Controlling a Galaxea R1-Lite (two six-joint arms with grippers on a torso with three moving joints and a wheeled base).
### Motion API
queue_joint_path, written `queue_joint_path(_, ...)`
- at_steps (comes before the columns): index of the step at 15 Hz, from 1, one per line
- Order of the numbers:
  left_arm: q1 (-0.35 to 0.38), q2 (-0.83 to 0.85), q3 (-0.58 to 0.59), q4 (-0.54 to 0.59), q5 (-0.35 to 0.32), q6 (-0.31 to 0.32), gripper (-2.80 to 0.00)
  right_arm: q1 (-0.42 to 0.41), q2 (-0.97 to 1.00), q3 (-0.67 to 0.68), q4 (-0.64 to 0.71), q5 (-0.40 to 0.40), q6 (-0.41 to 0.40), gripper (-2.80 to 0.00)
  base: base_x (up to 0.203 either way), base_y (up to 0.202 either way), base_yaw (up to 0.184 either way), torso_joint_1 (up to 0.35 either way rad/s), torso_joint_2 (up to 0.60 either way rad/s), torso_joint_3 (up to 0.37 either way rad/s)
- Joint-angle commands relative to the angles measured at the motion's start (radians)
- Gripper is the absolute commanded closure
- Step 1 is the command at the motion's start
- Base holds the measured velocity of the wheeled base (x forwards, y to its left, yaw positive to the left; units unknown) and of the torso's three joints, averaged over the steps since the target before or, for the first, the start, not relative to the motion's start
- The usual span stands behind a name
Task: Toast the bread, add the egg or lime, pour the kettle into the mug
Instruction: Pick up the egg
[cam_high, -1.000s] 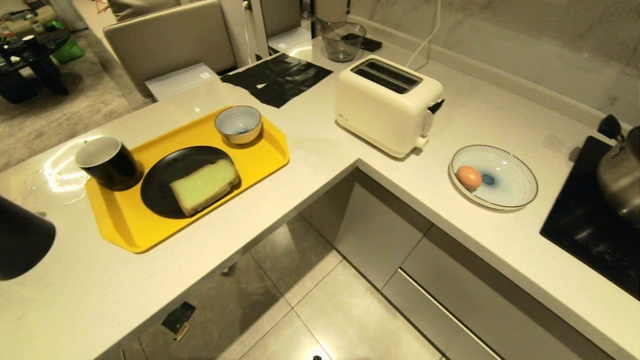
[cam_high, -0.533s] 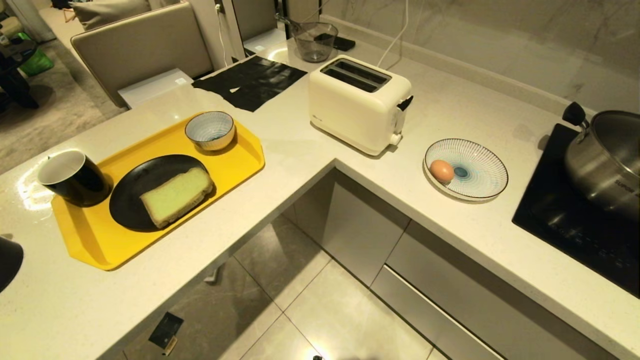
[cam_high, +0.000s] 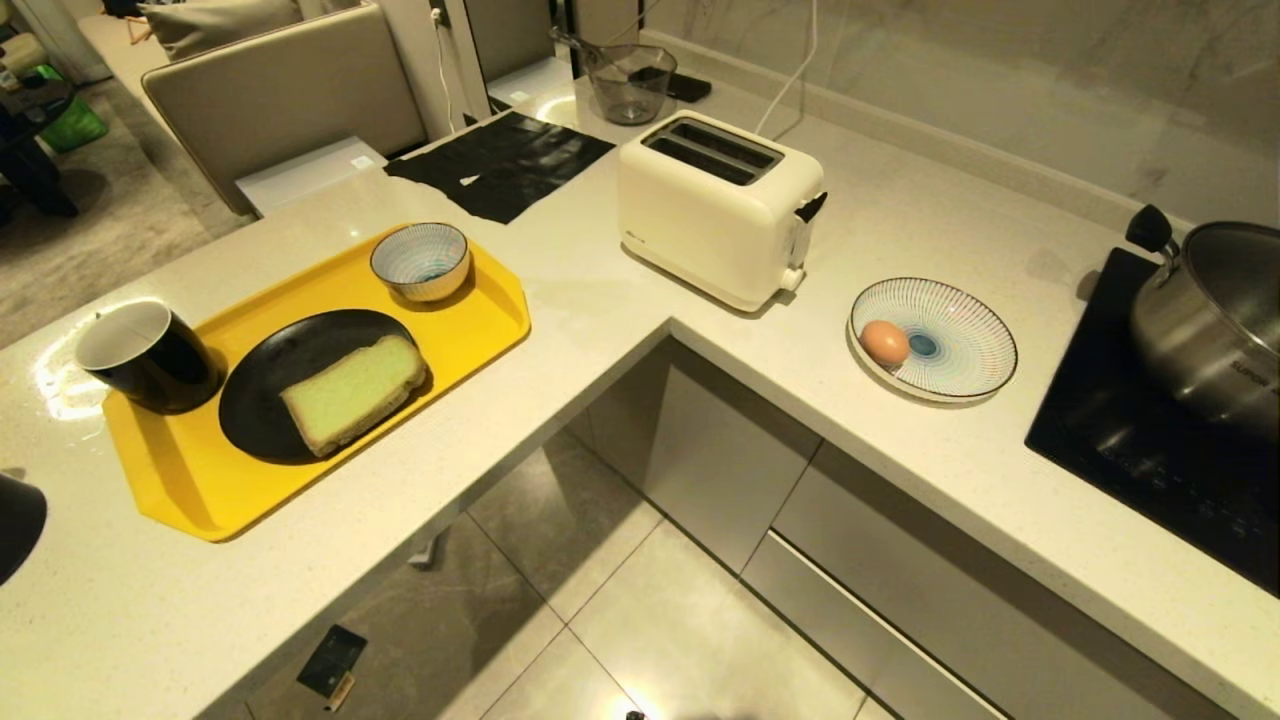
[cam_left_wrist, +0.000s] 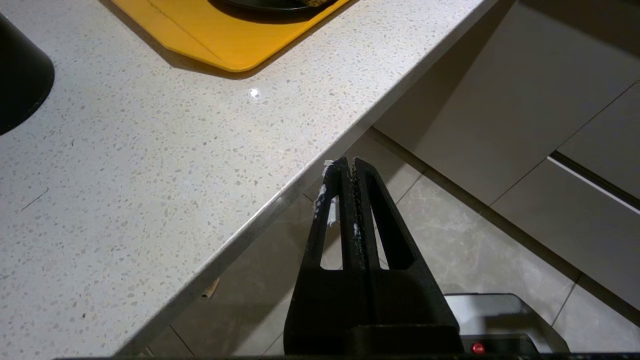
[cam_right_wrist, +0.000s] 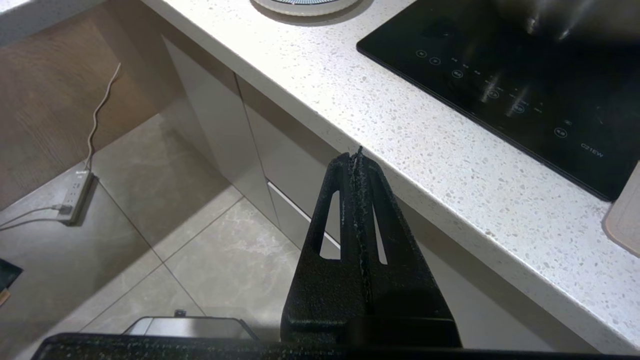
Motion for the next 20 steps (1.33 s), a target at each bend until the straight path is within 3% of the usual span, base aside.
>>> queue_joint_path(1,0.0,0.001,0.0,0.0,0.0,0.0,0.0,0.0,0.002,0.026,0.0,0.0,0.002,0.0,0.0,0.0,0.0,0.0,0.0,0.0)
queue_joint_path(20,0.001,0.001,0.0,0.0,0.0,0.0,0.0,0.0,0.001,0.026,-0.002,0.012,-0.026,0.0,0.0,0.0,0.0,0.0,0.0,0.0)
